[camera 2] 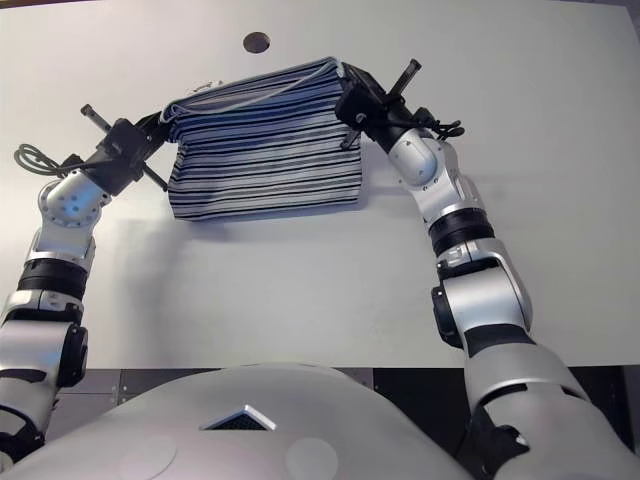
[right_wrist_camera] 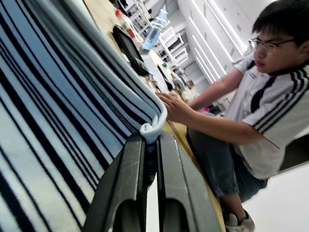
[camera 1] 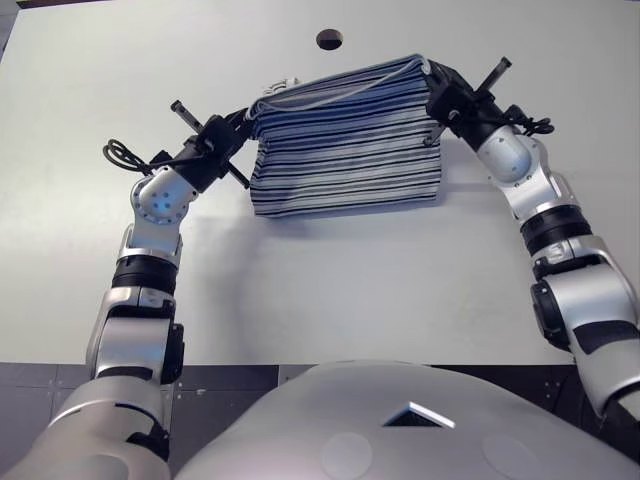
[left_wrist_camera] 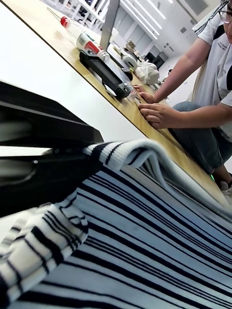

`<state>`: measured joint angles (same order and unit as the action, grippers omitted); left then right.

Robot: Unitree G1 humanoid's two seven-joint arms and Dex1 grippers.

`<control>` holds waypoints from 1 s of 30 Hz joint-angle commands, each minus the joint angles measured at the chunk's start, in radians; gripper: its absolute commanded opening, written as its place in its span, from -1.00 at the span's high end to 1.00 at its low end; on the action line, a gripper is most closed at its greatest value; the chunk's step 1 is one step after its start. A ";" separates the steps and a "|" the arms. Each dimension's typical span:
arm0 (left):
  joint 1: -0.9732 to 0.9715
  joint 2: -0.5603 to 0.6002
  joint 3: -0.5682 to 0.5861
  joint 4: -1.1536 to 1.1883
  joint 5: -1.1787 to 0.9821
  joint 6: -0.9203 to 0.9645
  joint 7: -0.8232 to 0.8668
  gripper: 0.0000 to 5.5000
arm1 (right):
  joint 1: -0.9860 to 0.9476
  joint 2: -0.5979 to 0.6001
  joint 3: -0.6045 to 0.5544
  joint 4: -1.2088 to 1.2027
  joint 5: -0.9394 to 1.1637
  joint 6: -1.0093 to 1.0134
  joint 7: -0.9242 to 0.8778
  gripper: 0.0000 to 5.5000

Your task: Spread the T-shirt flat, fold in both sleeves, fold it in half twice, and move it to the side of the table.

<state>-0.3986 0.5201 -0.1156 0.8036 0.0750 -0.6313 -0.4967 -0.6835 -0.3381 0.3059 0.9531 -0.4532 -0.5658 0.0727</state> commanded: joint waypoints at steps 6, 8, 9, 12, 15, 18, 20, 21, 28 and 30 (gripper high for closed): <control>-0.152 -0.045 -0.025 0.308 0.101 -0.010 0.070 0.95 | -0.144 0.114 0.060 0.256 -0.073 0.049 -0.119 0.96; -0.160 -0.055 -0.024 0.338 0.108 -0.004 0.078 0.80 | -0.158 0.140 0.068 0.287 -0.080 0.065 -0.134 0.76; -0.167 -0.061 -0.025 0.351 0.112 0.000 0.083 0.75 | -0.165 0.150 0.069 0.301 -0.081 0.076 -0.141 0.71; -0.207 -0.083 -0.016 0.389 0.114 0.029 0.115 0.58 | -0.184 0.171 0.069 0.331 -0.080 0.111 -0.163 0.51; -0.256 -0.107 0.023 0.426 0.080 0.070 0.143 0.42 | -0.203 0.186 0.061 0.352 -0.072 0.146 -0.178 0.33; -0.288 -0.129 0.073 0.450 0.038 0.105 0.151 0.24 | -0.212 0.186 0.051 0.360 -0.063 0.160 -0.189 0.14; -0.294 -0.134 0.096 0.463 0.023 0.126 0.162 0.13 | -0.212 0.180 0.046 0.356 -0.059 0.151 -0.194 0.01; -0.294 -0.134 0.107 0.469 0.017 0.136 0.167 0.07 | -0.210 0.177 0.044 0.353 -0.059 0.145 -0.195 -0.06; -0.222 -0.077 0.155 0.488 0.007 0.172 0.207 -0.26 | -0.103 0.097 0.094 0.223 -0.095 -0.041 -0.138 -0.42; -0.186 -0.053 0.185 0.484 -0.013 0.162 0.220 -0.36 | -0.029 0.032 0.141 0.121 -0.127 -0.103 -0.080 -0.42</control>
<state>-0.6213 0.4297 0.0437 1.2831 0.0804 -0.4756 -0.2920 -0.7817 -0.2455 0.4085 1.1503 -0.5464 -0.6270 -0.0602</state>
